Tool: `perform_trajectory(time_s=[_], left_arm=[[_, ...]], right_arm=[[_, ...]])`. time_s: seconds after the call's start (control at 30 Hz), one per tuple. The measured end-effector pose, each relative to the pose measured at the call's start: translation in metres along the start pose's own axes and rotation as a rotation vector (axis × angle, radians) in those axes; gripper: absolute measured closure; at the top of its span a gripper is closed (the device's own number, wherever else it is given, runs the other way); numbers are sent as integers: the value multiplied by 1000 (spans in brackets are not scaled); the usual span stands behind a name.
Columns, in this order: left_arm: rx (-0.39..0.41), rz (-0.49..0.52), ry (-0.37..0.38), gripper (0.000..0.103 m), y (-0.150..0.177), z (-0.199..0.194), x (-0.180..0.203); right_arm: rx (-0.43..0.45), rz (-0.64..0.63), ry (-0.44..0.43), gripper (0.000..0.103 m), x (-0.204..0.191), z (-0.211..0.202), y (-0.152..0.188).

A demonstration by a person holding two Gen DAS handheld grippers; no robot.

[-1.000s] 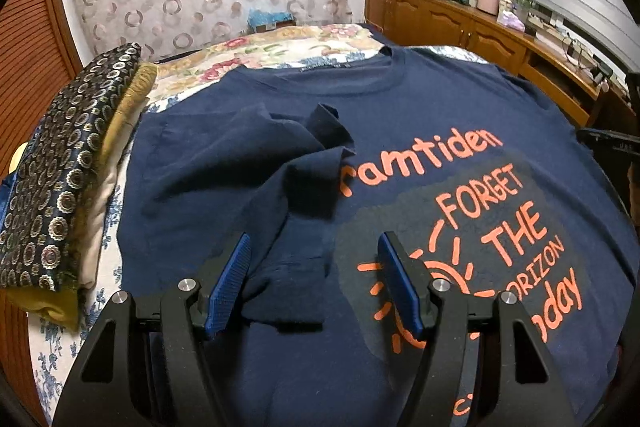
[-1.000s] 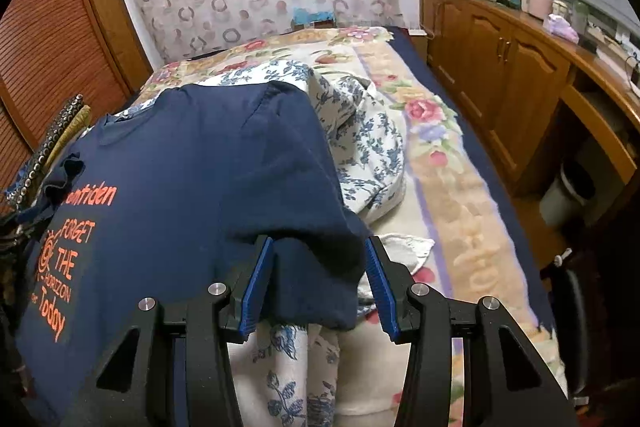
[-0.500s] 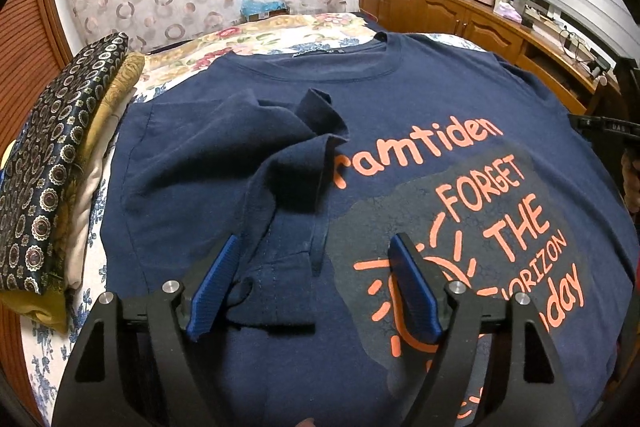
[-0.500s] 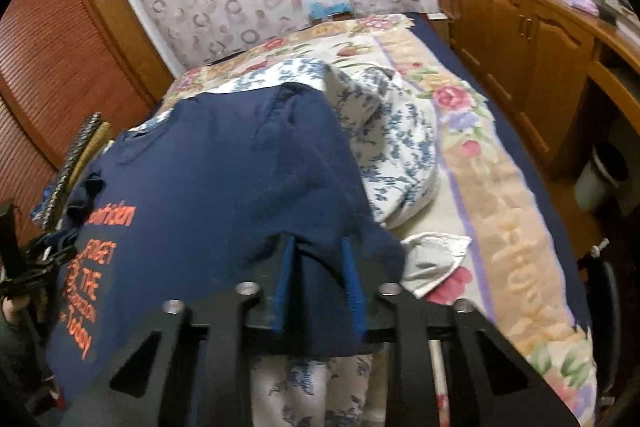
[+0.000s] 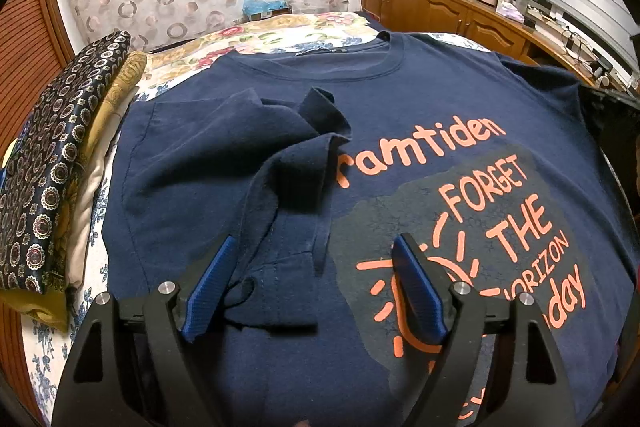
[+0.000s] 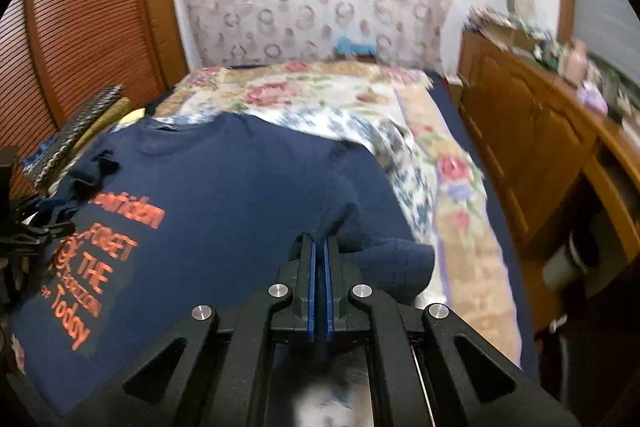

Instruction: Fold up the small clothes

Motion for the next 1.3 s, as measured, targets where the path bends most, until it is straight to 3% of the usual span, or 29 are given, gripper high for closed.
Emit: perform_trajectory(time_s=[0.13,0.27,0.47,0.53,0.73,0.8,0.9,1.13,1.3], left_arm=[[0,1,0,22,0,0,0],[14,9,-7,22,-1,-3,-2],[115,1,-18,22,-10,-29,-3],[151,-13,-7,22,-16,-40,-3],[217,-12,-13,22,-29,-65,2],[228,0,-21,22,-31,-70,5],[237,10,-27,22,-31,-77,12],[230,11,-12,22,-27,-74,18],[222,6,-5,22,-22,-72,18]], right_arm=[[15,-57,-48,100,-28,-3,0],[-26,-86,-88,100,-48,9,9],[-91,-79,-107,100,-49,25,25],[-96,-65,-115,95,-47,26,24],[-15,-16,-105,66,-32,-7,12],[22,7,-85,61,-26,-19,10],[25,38,-39,61,-9,-20,7],[-79,80,33,61,8,24,15],[-135,108,32,61,8,48,17]])
Point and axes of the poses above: each gripper's, at about its wrist camera, not at the fingertips, and z roughly the way its jaws point, x to its right, y to its underside, the point moved 3 cm from there along z, roughly the way its jaws point, and after that the axes turned 11 degrees about y, right-handed, at the moved point
